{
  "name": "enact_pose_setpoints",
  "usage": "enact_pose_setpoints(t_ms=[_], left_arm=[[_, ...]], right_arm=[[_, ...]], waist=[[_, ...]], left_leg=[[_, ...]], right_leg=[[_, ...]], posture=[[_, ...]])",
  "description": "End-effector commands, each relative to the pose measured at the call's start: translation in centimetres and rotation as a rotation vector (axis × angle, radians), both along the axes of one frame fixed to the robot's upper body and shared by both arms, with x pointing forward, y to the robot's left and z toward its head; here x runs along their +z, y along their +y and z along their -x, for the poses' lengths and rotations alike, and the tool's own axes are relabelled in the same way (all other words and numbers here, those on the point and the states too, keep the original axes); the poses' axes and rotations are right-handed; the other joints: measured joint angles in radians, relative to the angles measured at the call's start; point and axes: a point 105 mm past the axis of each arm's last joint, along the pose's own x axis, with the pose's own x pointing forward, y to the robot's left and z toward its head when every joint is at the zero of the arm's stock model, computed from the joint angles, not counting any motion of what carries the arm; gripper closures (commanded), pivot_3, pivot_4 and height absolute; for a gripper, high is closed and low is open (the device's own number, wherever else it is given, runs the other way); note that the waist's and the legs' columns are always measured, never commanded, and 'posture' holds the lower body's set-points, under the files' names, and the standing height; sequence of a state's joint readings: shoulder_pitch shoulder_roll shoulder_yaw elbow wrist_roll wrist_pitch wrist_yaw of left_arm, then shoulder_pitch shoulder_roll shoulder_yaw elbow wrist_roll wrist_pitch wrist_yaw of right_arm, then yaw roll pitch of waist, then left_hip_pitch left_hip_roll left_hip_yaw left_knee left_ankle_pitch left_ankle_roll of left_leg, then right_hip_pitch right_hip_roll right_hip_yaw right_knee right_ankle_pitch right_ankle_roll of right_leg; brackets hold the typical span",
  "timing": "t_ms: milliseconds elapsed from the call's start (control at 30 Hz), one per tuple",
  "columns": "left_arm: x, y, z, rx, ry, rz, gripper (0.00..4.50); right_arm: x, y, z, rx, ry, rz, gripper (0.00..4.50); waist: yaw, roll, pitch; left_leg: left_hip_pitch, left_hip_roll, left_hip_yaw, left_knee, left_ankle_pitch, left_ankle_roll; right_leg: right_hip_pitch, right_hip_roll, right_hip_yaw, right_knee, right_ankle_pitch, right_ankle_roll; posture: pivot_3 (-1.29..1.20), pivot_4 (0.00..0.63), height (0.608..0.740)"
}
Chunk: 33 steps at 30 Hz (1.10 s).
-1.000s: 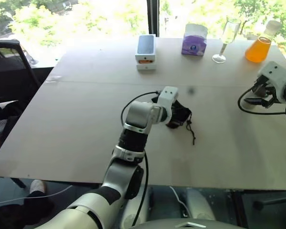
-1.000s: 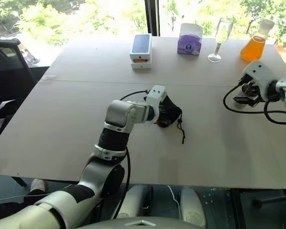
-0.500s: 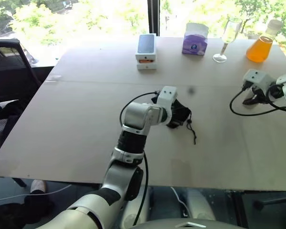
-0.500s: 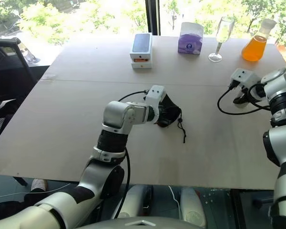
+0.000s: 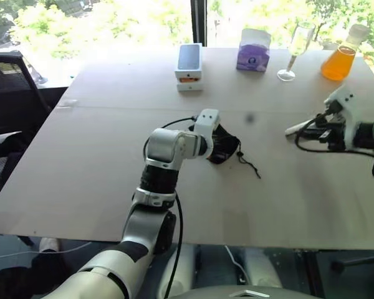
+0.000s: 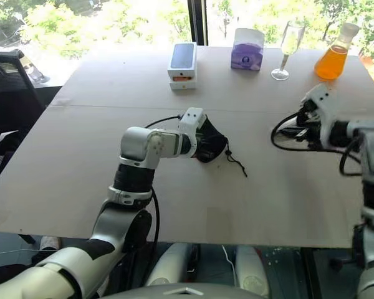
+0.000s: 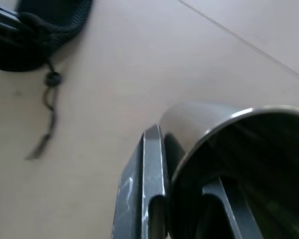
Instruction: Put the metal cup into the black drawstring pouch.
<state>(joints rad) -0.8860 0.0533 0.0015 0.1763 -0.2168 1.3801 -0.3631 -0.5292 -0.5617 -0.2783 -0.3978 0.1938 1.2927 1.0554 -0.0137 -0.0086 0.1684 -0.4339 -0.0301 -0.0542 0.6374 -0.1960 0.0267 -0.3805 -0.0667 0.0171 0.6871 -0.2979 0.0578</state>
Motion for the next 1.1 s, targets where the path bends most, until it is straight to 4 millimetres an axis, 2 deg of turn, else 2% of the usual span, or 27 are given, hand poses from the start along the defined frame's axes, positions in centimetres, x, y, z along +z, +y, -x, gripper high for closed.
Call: enact_pose_setpoints(t_ms=[33,100,267,400,600,700,767,900,1100], left_arm=[[1.7,-0.9,0.4,-0.079,0.047,0.098,4.50],[2.1,-0.8,0.5,-0.105,0.072,0.113,4.50],[2.8,-0.3,1.1,-0.163,0.094,0.115,4.50],[3.3,0.0,1.3,-0.166,0.115,0.131,4.50],[3.2,0.2,1.7,-0.156,0.143,0.133,4.50],[3.3,0.2,1.7,-0.141,0.150,0.152,4.50],[3.2,0.8,1.3,-0.114,0.123,0.131,4.50],[3.3,2.2,-0.2,-0.033,0.093,0.127,4.50],[3.7,2.4,-1.3,0.026,0.064,0.144,4.50]], right_arm=[[1.2,3.0,2.5,-0.106,-0.101,-0.270,4.43],[1.2,4.6,2.8,-0.154,-0.098,-0.431,4.43],[-0.7,8.3,3.0,-0.176,-0.006,-0.643,4.43],[-2.5,9.6,2.9,-0.185,0.049,-0.680,4.43],[-3.8,11.2,2.7,-0.160,0.106,-0.740,4.43],[-4.6,11.1,2.5,-0.170,0.138,-0.776,4.43],[-4.7,10.0,1.7,-0.228,0.134,-0.813,4.43],[-4.1,8.5,1.0,-0.250,0.102,-0.828,4.43],[-3.4,9.6,1.7,-0.140,0.083,-0.751,4.43]], waist=[[0.004,0.001,0.001],[0.004,0.001,0.001],[0.003,0.002,0.001],[-0.001,0.002,0.001],[-0.005,0.002,0.001],[-0.004,0.002,0.001],[-0.003,0.002,0.001],[-0.002,0.002,0.001],[-0.003,0.002,0.001]], left_leg=[[0.000,-0.001,0.000,-0.001,0.000,0.000],[0.000,-0.003,0.001,0.001,0.000,0.000],[0.003,-0.004,0.001,0.004,0.000,0.000],[0.003,-0.004,0.001,0.003,0.001,0.000],[0.003,-0.002,0.003,0.000,0.001,-0.001],[0.002,-0.002,0.004,0.000,0.001,-0.001],[0.002,-0.002,0.004,0.000,0.001,-0.001],[0.002,-0.002,0.004,0.000,0.001,-0.001],[0.001,-0.002,0.006,-0.002,0.001,-0.001]], right_leg=[[-0.001,0.002,0.000,0.002,0.000,0.000],[-0.003,0.002,0.001,0.006,0.000,0.000],[-0.001,0.002,0.001,0.009,0.000,0.000],[-0.001,0.003,0.001,0.009,0.000,0.000],[-0.005,0.004,0.003,0.009,0.000,0.000],[-0.005,0.004,0.004,0.009,0.000,0.000],[-0.005,0.004,0.004,0.008,0.000,0.000],[-0.005,0.004,0.005,0.008,0.000,0.000],[-0.008,0.004,0.006,0.008,0.000,0.000]], posture=[[0.00,0.150,0.740],[0.00,0.150,0.740],[0.00,0.150,0.740],[0.00,0.150,0.740],[0.00,0.150,0.740],[0.00,0.150,0.740],[0.00,0.150,0.740],[0.00,0.150,0.740],[0.00,0.150,0.740]])
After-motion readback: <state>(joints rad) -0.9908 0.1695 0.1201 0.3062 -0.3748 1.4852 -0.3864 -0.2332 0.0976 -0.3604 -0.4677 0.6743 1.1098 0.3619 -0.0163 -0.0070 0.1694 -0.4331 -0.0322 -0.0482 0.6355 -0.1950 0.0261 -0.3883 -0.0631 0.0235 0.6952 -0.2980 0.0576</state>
